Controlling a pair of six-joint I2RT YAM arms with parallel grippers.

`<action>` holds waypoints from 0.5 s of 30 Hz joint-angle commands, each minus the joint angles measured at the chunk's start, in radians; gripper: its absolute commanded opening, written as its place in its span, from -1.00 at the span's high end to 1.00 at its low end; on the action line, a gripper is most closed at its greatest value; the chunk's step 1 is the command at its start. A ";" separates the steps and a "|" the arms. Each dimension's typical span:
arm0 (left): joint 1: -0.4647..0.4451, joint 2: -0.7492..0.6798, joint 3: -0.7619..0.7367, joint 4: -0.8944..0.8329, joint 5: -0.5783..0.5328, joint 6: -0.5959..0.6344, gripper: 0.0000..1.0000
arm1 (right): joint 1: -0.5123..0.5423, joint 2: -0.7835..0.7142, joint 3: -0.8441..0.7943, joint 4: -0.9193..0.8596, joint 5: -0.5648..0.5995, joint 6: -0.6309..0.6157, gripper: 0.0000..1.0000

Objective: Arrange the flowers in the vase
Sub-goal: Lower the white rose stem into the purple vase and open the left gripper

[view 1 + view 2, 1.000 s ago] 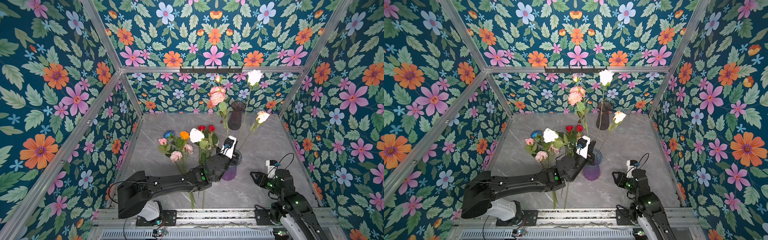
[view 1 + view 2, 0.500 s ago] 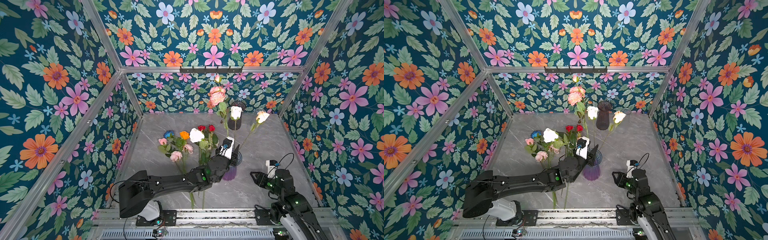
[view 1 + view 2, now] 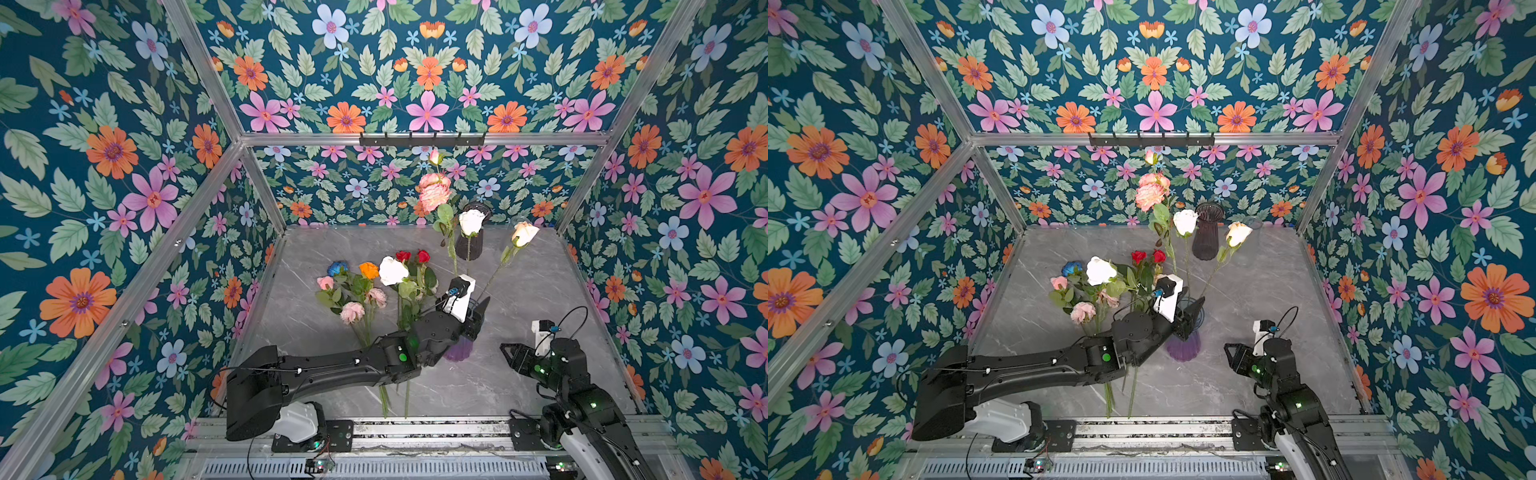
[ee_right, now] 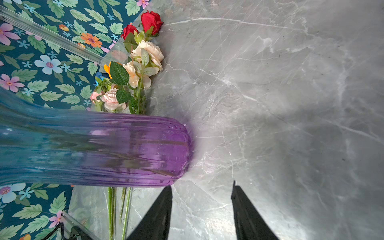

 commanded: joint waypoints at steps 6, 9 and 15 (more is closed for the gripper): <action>-0.176 -0.044 -0.206 0.054 -0.079 0.064 -0.46 | 0.000 0.009 -0.003 0.021 0.008 -0.003 0.03; -0.184 -0.070 -0.334 0.102 -0.123 -0.077 -0.61 | 0.000 0.010 -0.003 0.023 0.007 -0.003 0.03; -0.176 -0.085 -0.555 0.258 -0.194 -0.165 -1.00 | 0.000 0.019 -0.003 0.028 0.004 -0.003 0.03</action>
